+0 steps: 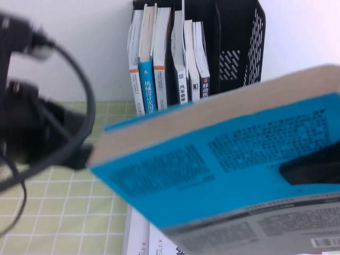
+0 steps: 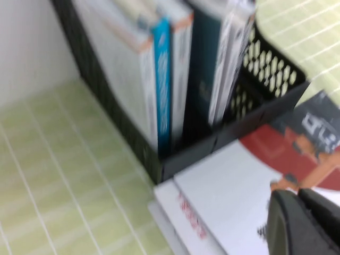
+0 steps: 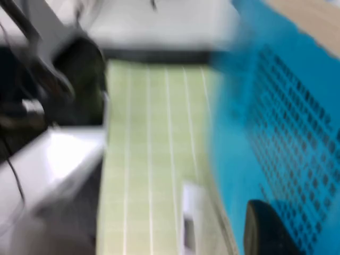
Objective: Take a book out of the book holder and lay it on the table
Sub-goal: Place the picked book on the book
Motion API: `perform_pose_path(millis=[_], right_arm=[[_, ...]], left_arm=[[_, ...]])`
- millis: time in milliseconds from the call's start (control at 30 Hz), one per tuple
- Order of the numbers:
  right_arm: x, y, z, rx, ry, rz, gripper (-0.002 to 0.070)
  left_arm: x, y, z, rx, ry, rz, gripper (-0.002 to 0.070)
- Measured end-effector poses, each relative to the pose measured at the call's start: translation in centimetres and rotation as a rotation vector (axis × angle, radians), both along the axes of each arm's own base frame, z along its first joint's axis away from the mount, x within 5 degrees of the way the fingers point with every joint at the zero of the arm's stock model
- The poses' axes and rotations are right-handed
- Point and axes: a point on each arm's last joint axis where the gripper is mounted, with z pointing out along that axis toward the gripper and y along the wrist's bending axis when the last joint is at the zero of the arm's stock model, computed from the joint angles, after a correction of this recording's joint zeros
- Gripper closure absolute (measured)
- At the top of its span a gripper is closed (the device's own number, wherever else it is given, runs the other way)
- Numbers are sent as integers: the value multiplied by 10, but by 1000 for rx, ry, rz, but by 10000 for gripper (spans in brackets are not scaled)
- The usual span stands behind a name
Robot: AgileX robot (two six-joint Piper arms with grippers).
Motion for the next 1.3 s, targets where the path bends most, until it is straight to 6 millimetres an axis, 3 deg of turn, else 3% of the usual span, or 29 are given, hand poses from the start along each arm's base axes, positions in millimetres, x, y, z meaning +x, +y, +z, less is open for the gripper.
perform_pose_path(millis=[200,333,567,700,833,967,1033,1200,1300], right_arm=[[4,3,-20,-273,-11,-129,473],[13,24,-42,-511,-98,-208,473],[30,97,-91,-792,-332,-343,473],[41,134,-131,-881,-401,-345,473],[48,157,-171,-934,-347,-345,474],[49,168,-197,-977,-301,-331,473],[49,172,-206,-993,-283,-321,440],[50,176,-216,-1019,-284,-265,252],[47,179,-219,-1006,-259,-233,189]], left_arm=[[-25,16,-51,-68,114,112,678],[-43,26,-69,-131,147,168,678],[-65,39,-69,-217,96,193,678],[-75,45,-64,-235,52,193,678],[-81,50,-62,-234,35,193,678],[-84,53,-62,-207,26,199,678],[-83,54,-63,-189,23,203,678],[-83,56,-63,-167,7,208,678],[-82,57,-62,-154,-8,213,678]])
